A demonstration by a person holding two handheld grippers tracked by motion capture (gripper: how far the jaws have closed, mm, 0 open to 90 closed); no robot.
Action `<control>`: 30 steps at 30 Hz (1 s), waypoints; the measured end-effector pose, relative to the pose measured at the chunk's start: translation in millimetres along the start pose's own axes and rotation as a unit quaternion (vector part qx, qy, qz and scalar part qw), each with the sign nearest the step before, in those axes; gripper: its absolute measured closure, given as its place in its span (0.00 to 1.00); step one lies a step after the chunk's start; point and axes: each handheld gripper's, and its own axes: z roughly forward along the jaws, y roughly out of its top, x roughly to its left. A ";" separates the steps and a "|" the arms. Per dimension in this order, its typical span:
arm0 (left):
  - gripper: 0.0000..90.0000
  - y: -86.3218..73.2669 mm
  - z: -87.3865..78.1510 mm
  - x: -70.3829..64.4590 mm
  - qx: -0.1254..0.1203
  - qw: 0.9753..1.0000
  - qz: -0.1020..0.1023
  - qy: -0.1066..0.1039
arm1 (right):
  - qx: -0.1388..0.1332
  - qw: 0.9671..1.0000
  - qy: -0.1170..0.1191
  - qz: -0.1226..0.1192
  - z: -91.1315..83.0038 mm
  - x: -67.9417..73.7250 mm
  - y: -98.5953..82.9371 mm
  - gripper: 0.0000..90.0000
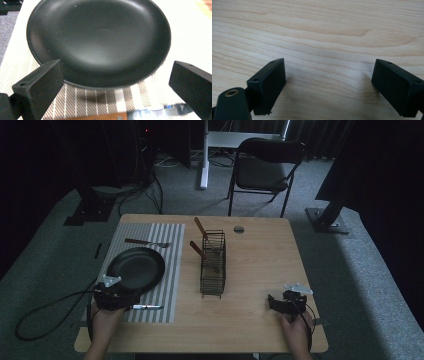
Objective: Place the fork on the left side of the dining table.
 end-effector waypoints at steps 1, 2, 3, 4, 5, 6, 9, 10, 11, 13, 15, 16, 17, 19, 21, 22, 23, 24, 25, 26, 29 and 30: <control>0.00 -2.5 -0.7 -1.1 -0.001 1.000 0.005 0.004 | 0.000 1.000 0.000 0.000 0.0 0.0 0.0 0.13; 0.00 -7.0 -2.4 -1.9 -0.004 1.000 0.006 0.005 | 0.000 1.000 0.000 0.001 0.0 0.1 0.0 0.13; 0.00 -7.0 -2.4 -1.9 -0.004 1.000 0.006 0.005 | 0.000 1.000 0.000 0.000 0.0 0.1 0.0 0.13; 0.00 -11.8 -5.2 -2.2 -0.007 1.000 0.001 0.005 | 0.000 1.000 0.000 0.001 0.0 0.1 0.0 0.13; 0.00 -11.8 -5.2 -2.2 -0.007 1.000 0.001 0.005 | 0.000 1.000 0.000 0.001 0.0 0.2 0.0 0.13; 0.00 -17.3 -7.3 -3.3 -0.010 1.000 0.000 0.005 | 0.000 1.000 0.000 0.001 0.0 0.2 0.0 0.13; 0.00 -23.1 -8.9 -4.7 -0.010 1.000 0.008 0.009 | 0.000 1.000 0.000 0.001 0.0 0.1 0.1 0.13; 0.00 -26.0 -9.6 -5.4 -0.009 1.000 0.013 0.013 | 0.000 1.000 0.000 0.001 0.0 0.1 0.1 0.13; 0.00 -29.1 -9.6 -5.7 -0.010 1.000 0.015 0.015 | 0.000 1.000 0.000 0.001 0.0 0.1 0.1 0.13; 0.00 -35.2 -8.9 -4.8 -0.002 1.000 0.013 0.014 | 0.000 1.000 0.000 0.001 0.0 0.2 0.1 0.13; 0.00 -40.7 -8.9 -2.9 0.000 1.000 0.009 0.017 | 0.000 1.000 0.000 0.001 0.0 0.2 0.1 0.13; 0.00 -42.8 -8.9 -1.5 0.005 1.000 0.007 0.019 | 0.000 1.000 0.000 0.001 0.0 0.2 0.1 0.13; 0.00 -46.4 -9.1 0.8 0.007 1.000 0.003 0.020 | 0.000 1.000 0.000 0.001 0.0 0.2 0.1 0.13; 0.00 -47.8 -8.9 1.7 0.007 1.000 0.002 0.020 | 0.000 1.000 0.000 0.001 -0.1 0.2 0.1 0.13; 0.00 -51.4 -9.2 3.9 0.010 1.000 0.001 0.026 | 0.000 1.000 0.000 0.001 0.0 0.2 0.1 0.13; 0.00 -53.4 -9.6 5.4 0.009 1.000 0.002 0.029 | 0.000 1.000 0.000 0.001 0.0 0.2 0.1 0.13; 0.00 -53.4 -9.6 5.4 0.009 1.000 0.002 0.029 | 0.000 1.000 0.000 0.001 0.0 0.2 0.1 0.13; 0.00 -57.5 -8.6 8.2 0.012 0.999 0.001 0.032 | 0.000 1.000 0.000 0.001 0.0 0.2 0.1 0.13; 0.00 -58.9 -8.2 9.2 0.014 0.999 0.002 0.033 | 0.000 1.000 0.000 0.001 0.0 0.2 0.1 0.13; 0.00 -60.4 -8.0 9.9 0.021 0.999 0.004 0.037 | 0.000 1.000 0.000 0.001 0.0 0.2 0.1 0.13; 0.00 -64.3 -8.7 10.5 0.024 0.999 0.013 0.045 | 0.000 1.000 0.000 0.001 0.0 0.2 0.1 0.13; 0.00 -66.4 -8.5 12.3 0.027 0.998 0.013 0.048 | 0.000 1.000 0.000 0.001 0.0 0.2 0.1 0.13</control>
